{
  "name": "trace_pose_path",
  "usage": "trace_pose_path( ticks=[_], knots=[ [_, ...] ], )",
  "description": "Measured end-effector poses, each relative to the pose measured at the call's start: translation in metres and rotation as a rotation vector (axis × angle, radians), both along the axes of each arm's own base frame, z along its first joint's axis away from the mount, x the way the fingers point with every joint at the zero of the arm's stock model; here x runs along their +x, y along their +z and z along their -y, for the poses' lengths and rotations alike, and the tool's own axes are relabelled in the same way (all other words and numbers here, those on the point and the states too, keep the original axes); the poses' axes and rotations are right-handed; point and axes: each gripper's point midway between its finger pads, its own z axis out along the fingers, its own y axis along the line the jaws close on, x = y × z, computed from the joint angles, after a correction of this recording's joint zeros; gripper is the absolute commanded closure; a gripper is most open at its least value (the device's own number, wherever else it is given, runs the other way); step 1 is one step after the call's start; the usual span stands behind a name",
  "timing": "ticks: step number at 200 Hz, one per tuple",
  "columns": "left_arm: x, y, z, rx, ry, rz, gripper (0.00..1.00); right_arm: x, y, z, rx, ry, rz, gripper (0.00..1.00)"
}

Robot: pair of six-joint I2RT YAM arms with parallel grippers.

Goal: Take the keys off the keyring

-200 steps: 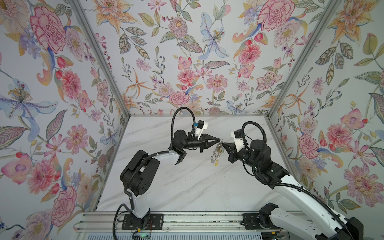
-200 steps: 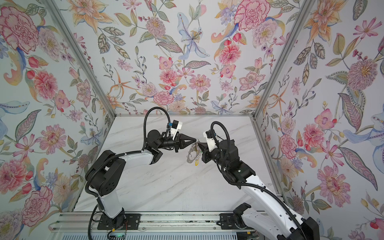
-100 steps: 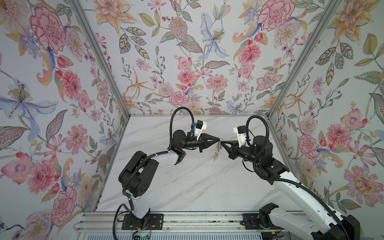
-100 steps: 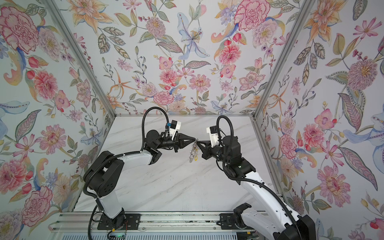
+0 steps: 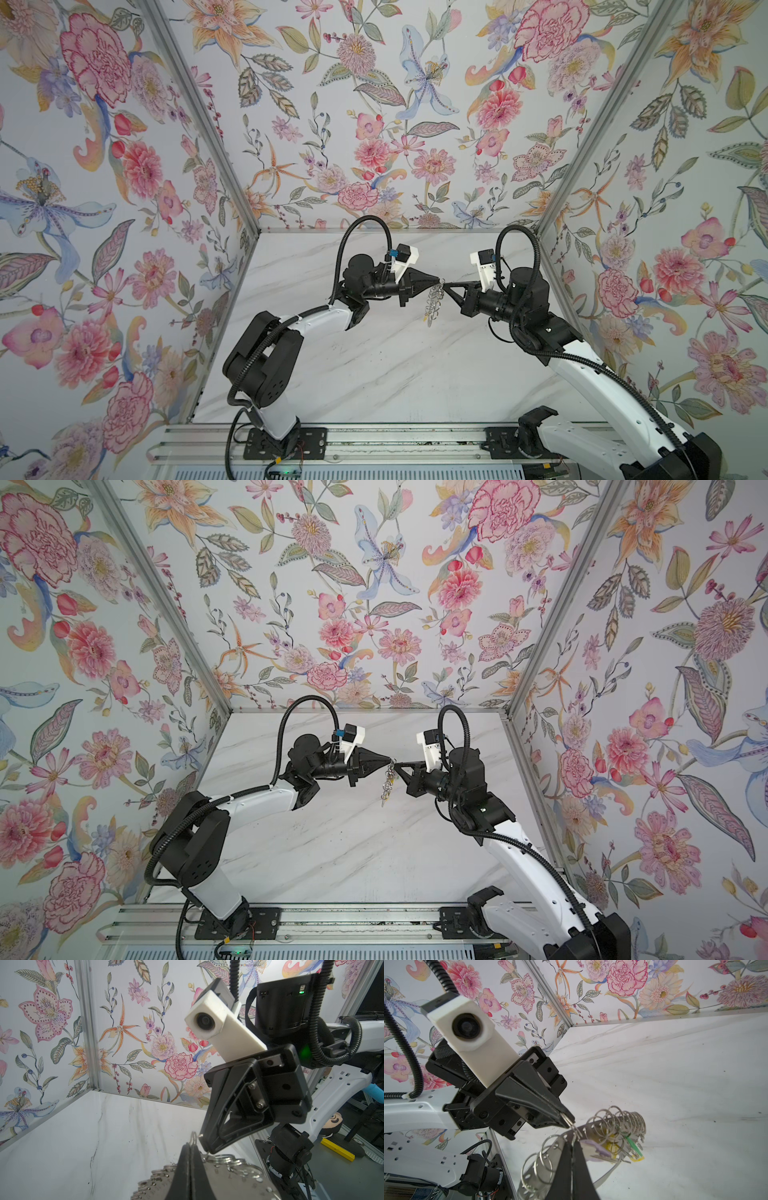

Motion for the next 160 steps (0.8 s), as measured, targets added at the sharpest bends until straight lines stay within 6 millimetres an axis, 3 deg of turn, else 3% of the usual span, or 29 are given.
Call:
trace_pose_path(
  ticks=[23,48,69,101,126,160],
  knots=[
    [0.007,-0.011,0.000,0.037,0.037,0.004,1.00,0.001,0.004,0.001,0.017,0.004,0.000,1.00],
    [0.023,-0.048,-0.008,0.122,0.113,-0.064,1.00,-0.003,0.029,0.000,0.067,0.027,0.071,1.00],
    [0.029,-0.074,-0.011,0.180,0.145,-0.110,1.00,-0.004,0.039,0.001,0.089,0.034,0.100,1.00],
    [0.032,-0.079,-0.012,0.190,0.160,-0.112,1.00,-0.001,0.038,0.005,0.088,0.025,0.101,1.00],
    [0.032,-0.075,-0.013,0.178,0.159,-0.103,1.00,0.006,0.015,0.006,0.041,0.009,0.086,0.98],
    [0.026,-0.065,-0.013,0.129,0.117,-0.110,1.00,0.017,-0.050,0.008,-0.090,-0.012,0.016,0.89]
  ],
)
